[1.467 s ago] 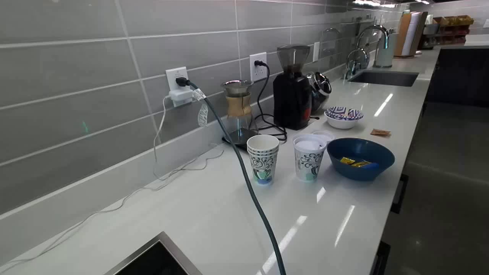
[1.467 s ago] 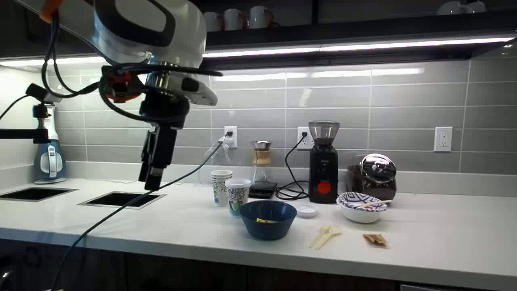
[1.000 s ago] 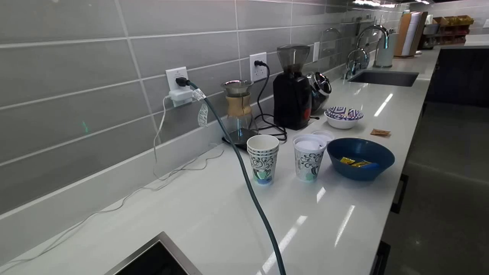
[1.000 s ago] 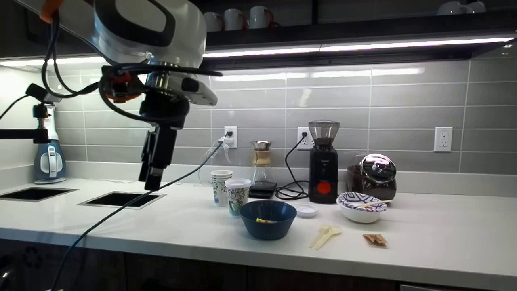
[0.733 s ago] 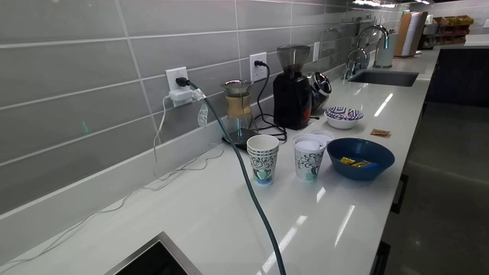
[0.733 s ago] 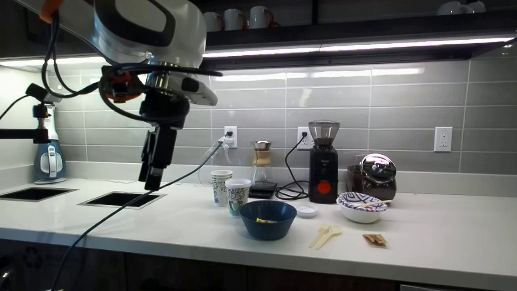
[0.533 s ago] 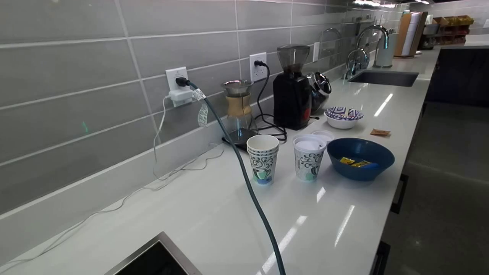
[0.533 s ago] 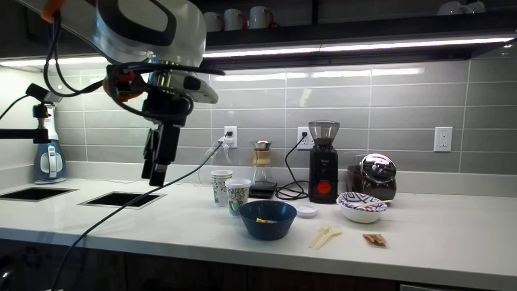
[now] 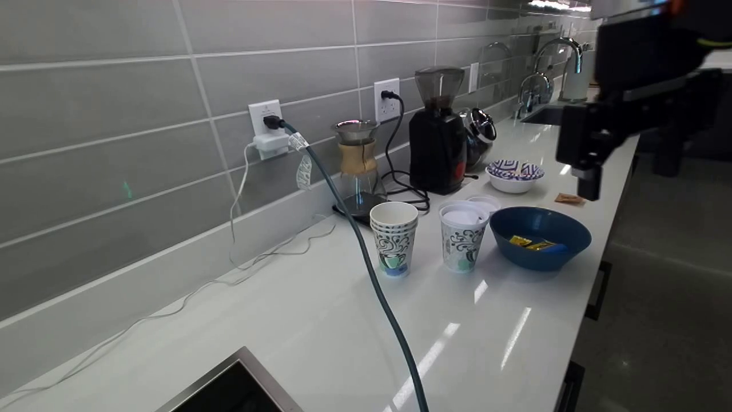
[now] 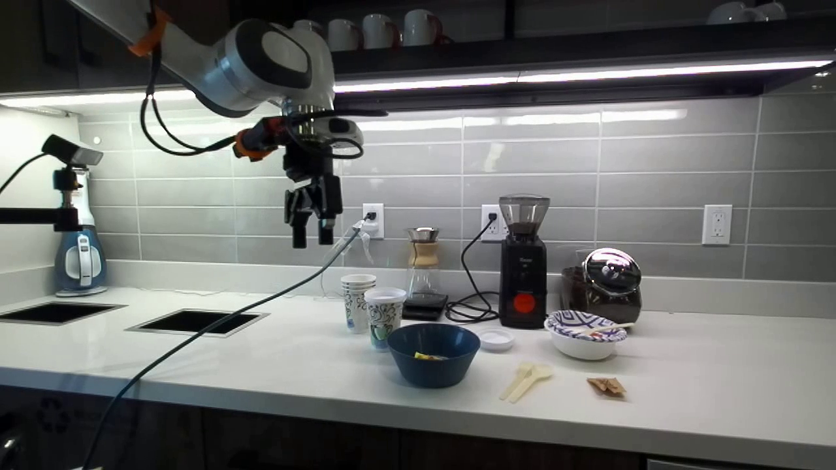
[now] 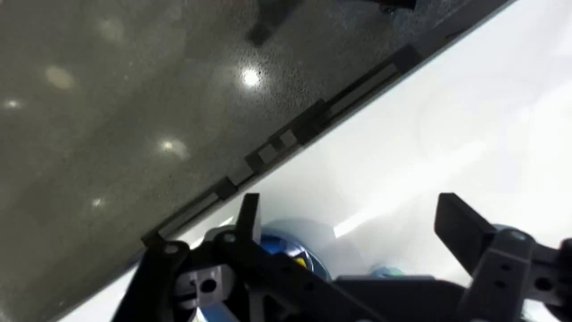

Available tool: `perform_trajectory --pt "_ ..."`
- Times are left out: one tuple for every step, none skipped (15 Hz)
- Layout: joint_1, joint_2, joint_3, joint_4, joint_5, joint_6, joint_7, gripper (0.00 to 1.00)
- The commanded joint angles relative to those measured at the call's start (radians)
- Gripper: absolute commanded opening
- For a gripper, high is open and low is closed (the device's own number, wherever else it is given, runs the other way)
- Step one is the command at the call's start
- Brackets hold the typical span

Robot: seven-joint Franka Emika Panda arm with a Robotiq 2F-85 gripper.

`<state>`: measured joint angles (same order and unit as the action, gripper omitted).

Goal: Remove the lid from the cup and put the lid upside down

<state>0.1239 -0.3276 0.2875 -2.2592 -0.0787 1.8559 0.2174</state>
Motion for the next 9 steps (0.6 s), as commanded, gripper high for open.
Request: perform_trajectory --pt "0.006 0.214 0.019 0.176 -0.13 0.047 0.019 1.0" --pt "0.009 0.255 0.017 0.206 -0.17 0.064 0.017 1.0" --pt "0.02 0.295 0.011 0.241 -0.169 0.059 -0.002 1.0" --pt "0.031 0.34 0.007 0.276 -0.169 0.045 -0.026 1.0" --pt "0.042 0.387 0.004 0.312 -0.152 0.033 -0.057 1.0" --pt "0.053 0.428 0.002 0.344 -0.143 0.02 -0.084 1.0" --pt "0.065 0.469 0.001 0.372 -0.155 0.017 -0.089 1.0" --pt "0.079 0.507 0.0 0.401 -0.154 -0.008 -0.137 1.0" --pt "0.074 0.414 -0.017 0.303 -0.138 0.051 -0.083 1.0"
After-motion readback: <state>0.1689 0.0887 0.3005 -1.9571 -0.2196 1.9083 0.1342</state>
